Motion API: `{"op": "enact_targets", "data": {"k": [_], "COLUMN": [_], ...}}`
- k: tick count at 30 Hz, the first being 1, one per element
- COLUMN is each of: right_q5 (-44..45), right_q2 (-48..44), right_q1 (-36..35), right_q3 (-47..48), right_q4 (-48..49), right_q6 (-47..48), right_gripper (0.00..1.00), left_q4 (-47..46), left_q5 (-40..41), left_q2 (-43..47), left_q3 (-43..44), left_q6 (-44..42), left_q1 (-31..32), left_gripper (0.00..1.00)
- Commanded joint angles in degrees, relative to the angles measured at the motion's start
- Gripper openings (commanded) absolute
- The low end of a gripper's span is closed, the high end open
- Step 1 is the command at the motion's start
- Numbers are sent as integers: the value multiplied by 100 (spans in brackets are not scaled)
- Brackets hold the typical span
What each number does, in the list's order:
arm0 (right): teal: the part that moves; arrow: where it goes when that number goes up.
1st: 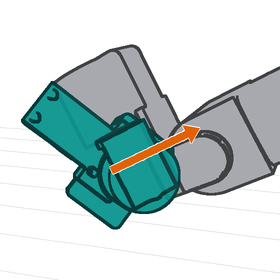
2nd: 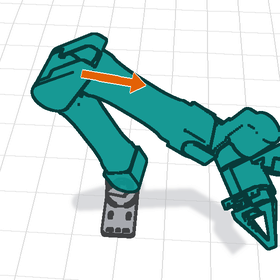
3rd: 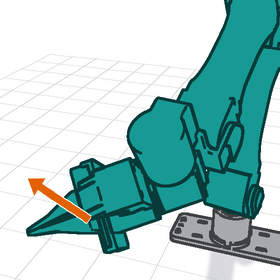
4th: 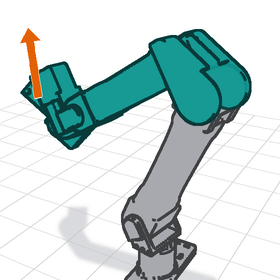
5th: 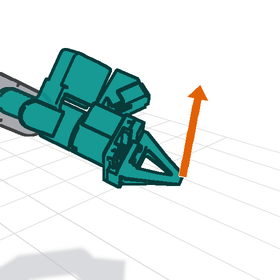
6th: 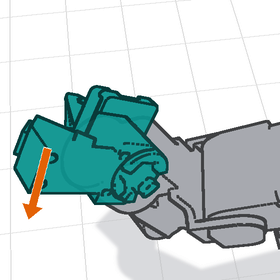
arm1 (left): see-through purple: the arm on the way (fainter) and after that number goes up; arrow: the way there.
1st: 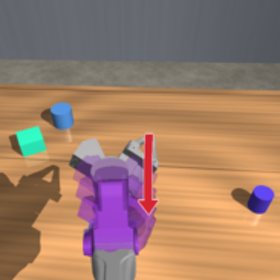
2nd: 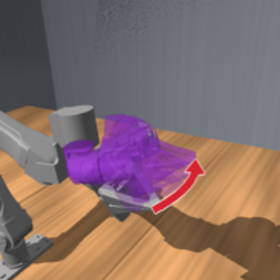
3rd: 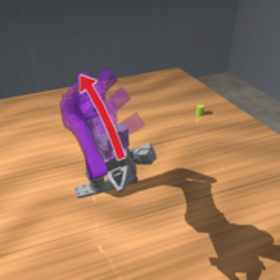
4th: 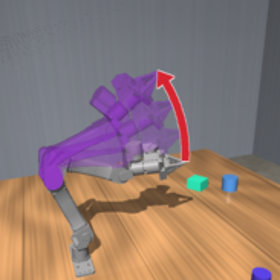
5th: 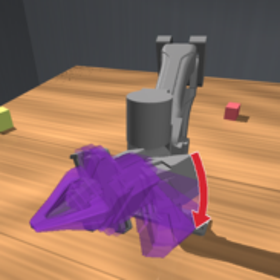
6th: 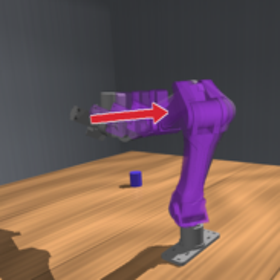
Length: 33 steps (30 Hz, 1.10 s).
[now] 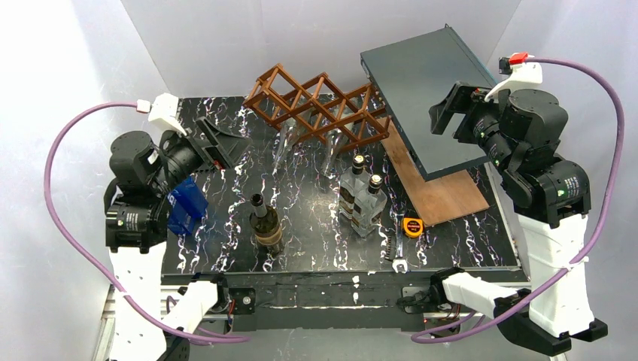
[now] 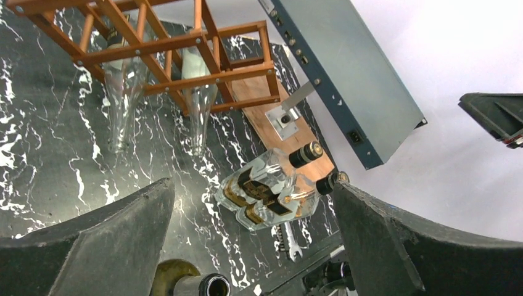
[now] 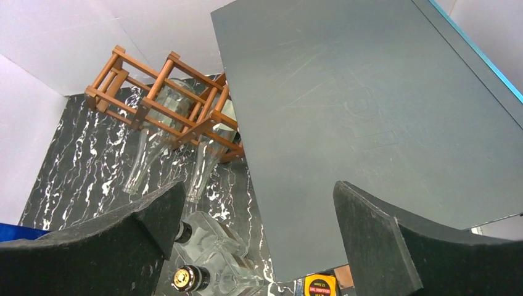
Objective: Put the wine bottle on the wine rack
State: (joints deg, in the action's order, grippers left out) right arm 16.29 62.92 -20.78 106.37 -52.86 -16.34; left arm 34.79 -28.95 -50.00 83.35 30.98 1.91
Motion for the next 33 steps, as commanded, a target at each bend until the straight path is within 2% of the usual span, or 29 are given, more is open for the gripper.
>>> {"op": "enact_targets", "data": {"k": [1,9,20,23,27,33], "right_q5": [-288,-1162,-2854,-2664,-2375,-1681], "right_q2": [-70,-2,510,598,666,739], "right_q1": [21,21,-55,-453,-1192,-2214], "right_q3": [56,-238,-366,-465,-647,-977], "right_q4": [167,601,968,1069,1257,1427], "right_q6": [-1,-54,-311,-358,-421,-449], "right_gripper": [100,100,100,100,100,100], "left_q4": [25,372,1444,1534,1715,2115], "left_q5": [-339,-339,92,407,1267,2261], "left_q2": [167,366,337,287,144,-136], "left_q3": [-286,-605,-924,-1053,-1091,-930], "left_q6": [30,-223,-745,-702,-752,-915], "left_q1": [-36,-40,63,490,1496,2236], "left_gripper": [99,99,99,99,99,99]}}
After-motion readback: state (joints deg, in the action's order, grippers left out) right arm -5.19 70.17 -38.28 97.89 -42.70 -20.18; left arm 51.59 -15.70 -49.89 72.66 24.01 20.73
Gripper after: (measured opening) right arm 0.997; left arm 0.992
